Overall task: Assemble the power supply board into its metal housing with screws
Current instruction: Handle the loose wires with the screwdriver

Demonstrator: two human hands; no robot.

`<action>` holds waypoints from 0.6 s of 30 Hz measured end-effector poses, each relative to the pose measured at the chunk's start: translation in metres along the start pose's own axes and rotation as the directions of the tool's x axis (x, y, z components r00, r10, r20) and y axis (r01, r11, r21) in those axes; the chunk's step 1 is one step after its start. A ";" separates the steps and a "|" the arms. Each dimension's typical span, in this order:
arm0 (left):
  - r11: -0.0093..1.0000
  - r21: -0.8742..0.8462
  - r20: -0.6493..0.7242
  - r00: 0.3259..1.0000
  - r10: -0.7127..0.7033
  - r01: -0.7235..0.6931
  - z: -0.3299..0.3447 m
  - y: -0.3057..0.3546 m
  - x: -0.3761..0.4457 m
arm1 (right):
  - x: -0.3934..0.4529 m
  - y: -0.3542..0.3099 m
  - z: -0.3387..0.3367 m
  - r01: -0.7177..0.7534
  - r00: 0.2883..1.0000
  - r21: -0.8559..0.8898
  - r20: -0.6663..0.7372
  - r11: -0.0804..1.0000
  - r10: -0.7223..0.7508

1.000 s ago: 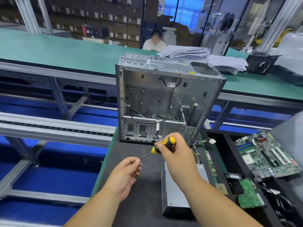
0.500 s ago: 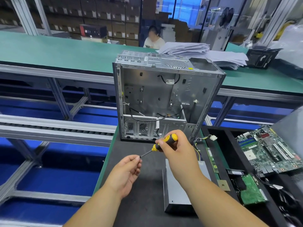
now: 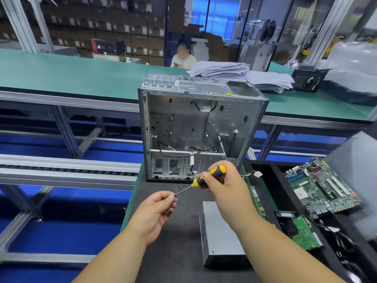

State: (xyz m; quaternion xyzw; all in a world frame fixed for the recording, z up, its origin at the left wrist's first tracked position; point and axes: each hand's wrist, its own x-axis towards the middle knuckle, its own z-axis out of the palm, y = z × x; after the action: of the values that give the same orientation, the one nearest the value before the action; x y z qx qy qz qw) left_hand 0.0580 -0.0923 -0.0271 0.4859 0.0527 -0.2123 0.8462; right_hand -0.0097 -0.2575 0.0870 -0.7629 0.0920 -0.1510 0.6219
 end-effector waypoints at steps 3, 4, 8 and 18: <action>0.998 0.045 0.073 0.996 0.047 -0.051 0.008 0.006 -0.001 | -0.005 -0.001 -0.009 -0.006 0.998 0.011 -0.063 1.000 0.007; 0.996 0.055 0.088 0.994 0.060 -0.065 0.011 0.007 -0.002 | -0.007 -0.002 -0.012 -0.006 0.997 0.014 -0.077 1.000 0.007; 0.995 0.055 0.090 0.993 0.080 -0.085 0.023 0.003 -0.006 | -0.014 -0.003 -0.024 0.007 0.996 0.028 -0.087 1.000 -0.004; 0.996 0.061 0.094 0.994 -0.064 0.058 0.067 -0.035 -0.020 | -0.028 0.009 -0.089 -0.003 0.997 0.060 0.071 0.998 -0.001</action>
State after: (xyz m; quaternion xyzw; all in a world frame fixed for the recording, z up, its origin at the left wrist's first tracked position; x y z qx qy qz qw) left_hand 0.0180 -0.1576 -0.0140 0.4976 0.0207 -0.2624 0.8265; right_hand -0.0667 -0.3322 0.0911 -0.7486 0.0657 -0.1263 0.6476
